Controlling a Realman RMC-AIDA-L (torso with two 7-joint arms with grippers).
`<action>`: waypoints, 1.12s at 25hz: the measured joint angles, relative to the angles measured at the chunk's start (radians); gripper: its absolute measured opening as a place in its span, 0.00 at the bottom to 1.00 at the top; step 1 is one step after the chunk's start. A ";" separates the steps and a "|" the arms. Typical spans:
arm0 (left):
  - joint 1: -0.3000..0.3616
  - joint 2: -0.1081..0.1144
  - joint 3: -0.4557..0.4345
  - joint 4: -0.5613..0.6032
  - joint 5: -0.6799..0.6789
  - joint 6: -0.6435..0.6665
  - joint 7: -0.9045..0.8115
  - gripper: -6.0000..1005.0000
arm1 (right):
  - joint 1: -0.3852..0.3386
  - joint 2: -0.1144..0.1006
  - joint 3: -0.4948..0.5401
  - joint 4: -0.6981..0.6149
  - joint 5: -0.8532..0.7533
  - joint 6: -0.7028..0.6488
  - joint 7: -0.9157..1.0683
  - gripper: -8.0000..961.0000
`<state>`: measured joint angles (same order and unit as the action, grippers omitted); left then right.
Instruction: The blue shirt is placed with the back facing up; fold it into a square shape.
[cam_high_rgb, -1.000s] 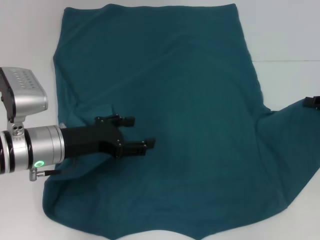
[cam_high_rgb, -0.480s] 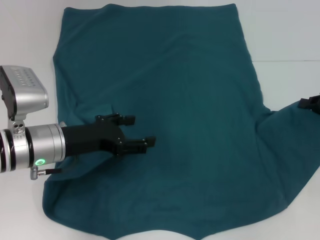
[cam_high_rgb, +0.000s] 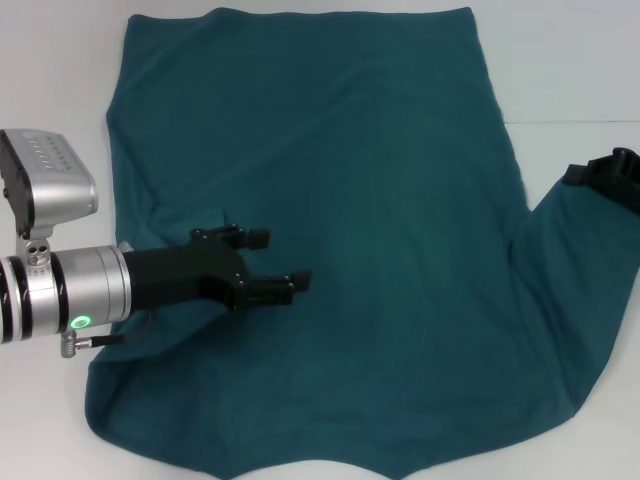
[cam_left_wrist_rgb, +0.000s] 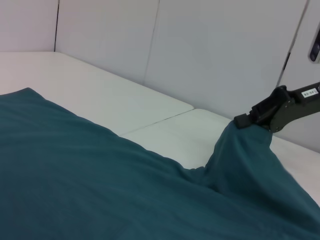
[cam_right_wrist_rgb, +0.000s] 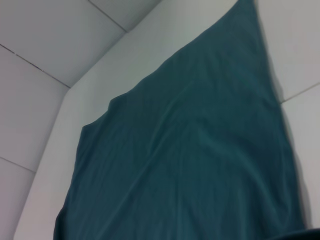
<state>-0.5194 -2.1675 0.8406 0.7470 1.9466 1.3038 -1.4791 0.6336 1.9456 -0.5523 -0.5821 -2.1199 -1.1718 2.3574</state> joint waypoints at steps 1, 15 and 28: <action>0.000 0.000 0.000 0.000 0.000 -0.002 -0.002 0.90 | 0.004 -0.001 0.000 0.000 0.000 -0.001 0.000 0.03; 0.000 0.002 -0.002 0.000 -0.001 -0.005 -0.009 0.90 | 0.030 0.002 -0.118 -0.031 -0.009 -0.037 -0.044 0.03; -0.001 0.003 -0.014 0.000 -0.002 -0.008 -0.009 0.90 | 0.068 0.023 -0.181 -0.049 -0.009 -0.030 -0.041 0.04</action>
<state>-0.5200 -2.1649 0.8264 0.7470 1.9449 1.2961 -1.4880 0.7014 1.9681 -0.7335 -0.6307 -2.1292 -1.2018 2.3160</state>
